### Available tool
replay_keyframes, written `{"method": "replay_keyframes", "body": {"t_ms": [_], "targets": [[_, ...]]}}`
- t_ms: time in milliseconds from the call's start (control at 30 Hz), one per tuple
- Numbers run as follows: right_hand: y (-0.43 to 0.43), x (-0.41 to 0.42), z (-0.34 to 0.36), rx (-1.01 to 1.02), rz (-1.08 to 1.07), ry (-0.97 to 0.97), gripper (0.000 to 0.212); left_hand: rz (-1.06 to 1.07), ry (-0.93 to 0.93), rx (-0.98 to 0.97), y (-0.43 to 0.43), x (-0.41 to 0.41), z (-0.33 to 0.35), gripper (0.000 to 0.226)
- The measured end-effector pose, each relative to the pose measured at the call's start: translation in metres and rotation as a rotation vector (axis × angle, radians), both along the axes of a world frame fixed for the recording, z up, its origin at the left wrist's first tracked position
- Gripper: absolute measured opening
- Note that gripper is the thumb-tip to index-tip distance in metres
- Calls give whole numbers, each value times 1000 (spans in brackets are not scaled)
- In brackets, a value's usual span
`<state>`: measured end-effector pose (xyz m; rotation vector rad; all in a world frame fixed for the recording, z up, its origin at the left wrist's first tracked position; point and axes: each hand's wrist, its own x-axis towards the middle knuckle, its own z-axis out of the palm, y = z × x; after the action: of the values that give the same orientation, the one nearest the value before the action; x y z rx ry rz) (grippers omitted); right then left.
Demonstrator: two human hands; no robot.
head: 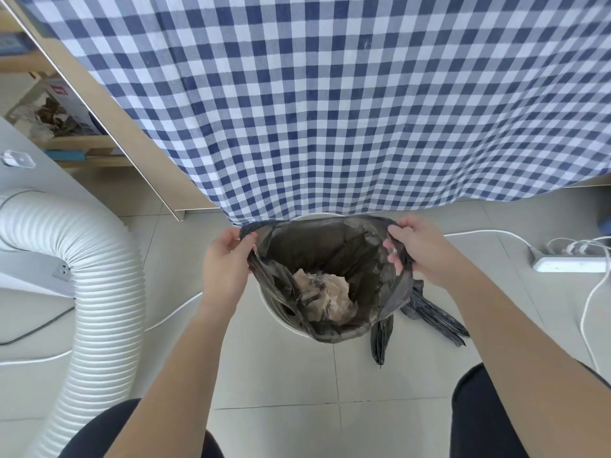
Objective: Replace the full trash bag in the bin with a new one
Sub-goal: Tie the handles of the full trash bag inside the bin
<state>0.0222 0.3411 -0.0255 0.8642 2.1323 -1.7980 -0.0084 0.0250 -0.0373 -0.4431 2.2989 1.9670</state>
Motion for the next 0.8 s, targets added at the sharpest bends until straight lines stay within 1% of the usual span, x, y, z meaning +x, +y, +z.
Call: {"method": "replay_keyframes", "body": {"t_ms": [67,100,133,167,233,267,300,333,367,400,433,500,533,600,633,667,700,767,800], "targets": [[4,3,11,144,122,-45,13,18,-25,49,-2,-1,4,10],[6,3,19,184,166,-47,15,22,-26,62,-3,-2,7,11],[7,4,28,179,186,-30,14,19,-12,71,-5,-3,10,13],[8,4,37,132,191,3,13,11,14,75,-5,-5,15,13],[10,6,50,49,207,60,26,-3,48,57,-9,-9,23,9],[12,6,51,71,223,64,31,-15,39,31,-12,-12,24,11],[15,5,49,134,238,56,33,-33,16,4,-16,-13,25,14],[17,5,47,216,255,37,32,-55,-9,-34,-21,-15,25,16],[19,5,44,309,278,10,25,-77,-26,-96,-26,-16,24,17],[21,6,43,400,308,-36,14,-98,-32,-190,-31,-17,25,19],[24,7,42,465,339,-95,12,-124,-42,-298,-37,-17,27,19],[28,9,42,473,320,-181,28,-178,-143,-461,-46,-15,34,26],[27,9,47,451,287,-168,33,-216,-223,-474,-49,-15,37,32],[24,7,59,325,201,-23,38,-305,-349,-382,-52,-12,51,35],[19,6,65,223,159,51,37,-334,-359,-326,-52,-11,60,31],[14,5,71,125,139,107,36,-352,-330,-262,-50,-11,67,25],[8,4,74,81,136,145,35,-365,-284,-183,-47,-13,75,19],[-1,4,74,140,128,229,33,-402,-198,-31,-37,-14,89,7],[-5,4,74,171,104,288,30,-421,-159,-6,-32,-14,92,3]]}}
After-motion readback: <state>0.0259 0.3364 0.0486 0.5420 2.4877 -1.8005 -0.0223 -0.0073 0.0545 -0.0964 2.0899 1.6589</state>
